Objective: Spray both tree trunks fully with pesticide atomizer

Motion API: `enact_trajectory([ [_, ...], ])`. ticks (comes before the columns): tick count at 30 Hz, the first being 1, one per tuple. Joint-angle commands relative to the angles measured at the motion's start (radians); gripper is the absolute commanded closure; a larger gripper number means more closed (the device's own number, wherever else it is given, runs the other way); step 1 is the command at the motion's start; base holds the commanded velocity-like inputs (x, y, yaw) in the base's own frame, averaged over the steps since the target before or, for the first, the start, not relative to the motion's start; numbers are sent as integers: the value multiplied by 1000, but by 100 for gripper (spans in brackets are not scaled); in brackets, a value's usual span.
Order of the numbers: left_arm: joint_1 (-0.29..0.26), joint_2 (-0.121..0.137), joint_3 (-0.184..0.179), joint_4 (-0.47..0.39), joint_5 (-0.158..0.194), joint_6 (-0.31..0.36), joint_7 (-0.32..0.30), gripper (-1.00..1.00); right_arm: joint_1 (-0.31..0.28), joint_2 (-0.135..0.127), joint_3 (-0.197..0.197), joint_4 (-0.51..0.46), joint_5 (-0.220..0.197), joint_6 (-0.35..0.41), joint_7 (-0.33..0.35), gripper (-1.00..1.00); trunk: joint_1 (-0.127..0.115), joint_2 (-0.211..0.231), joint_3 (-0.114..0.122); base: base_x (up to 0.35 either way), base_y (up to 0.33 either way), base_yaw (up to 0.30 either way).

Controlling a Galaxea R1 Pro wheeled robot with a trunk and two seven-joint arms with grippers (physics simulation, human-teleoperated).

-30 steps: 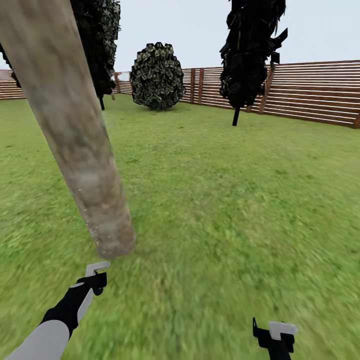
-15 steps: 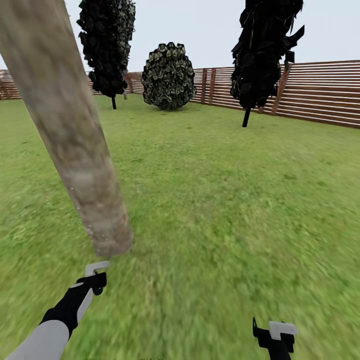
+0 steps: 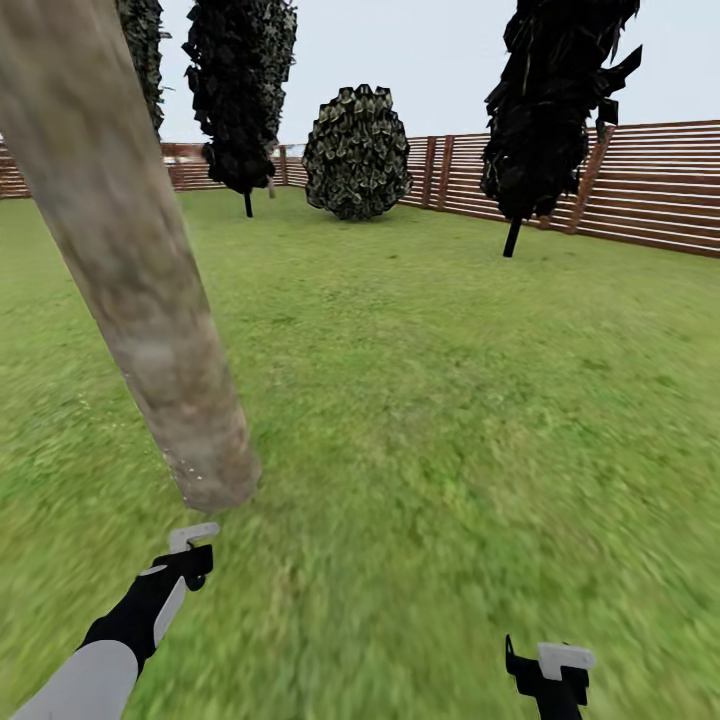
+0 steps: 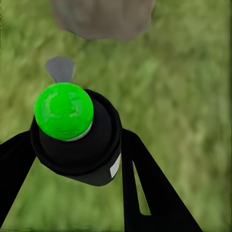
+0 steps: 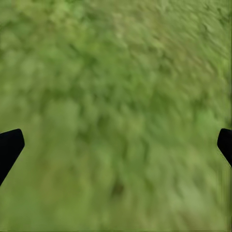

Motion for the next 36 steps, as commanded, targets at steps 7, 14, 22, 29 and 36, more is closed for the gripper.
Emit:
enact_trajectory([
  [7, 0, 0, -1, 0, 0, 1, 0, 100, 0, 0, 0, 0, 1, 0, 0, -100, 0, 0, 0, 1, -272, 267],
  [14, 0, 1, 1, 0, 0, 1, 39, 100, 0, 0, 0, 0, 0, 0, 0, -100, 0, 0, 0, 181, -243, 278],
  [22, 0, -1, -3, 2, 4, -5, 68, 100, 0, 0, 0, 0, 0, 0, 0, -100, 0, 0, 0, 231, -117, 256],
  [29, -10, 4, -122, -47, 1, 9, -109, 100, 0, -7, 0, 0, 0, 0, -2, -100, 0, 0, 0, 6, -2, 20],
  [36, -7, 24, -144, -177, -32, 58, -151, 100, 0, -6, 0, 0, 0, 1, -3, -100, 0, 0, 0, -76, 0, 0],
])
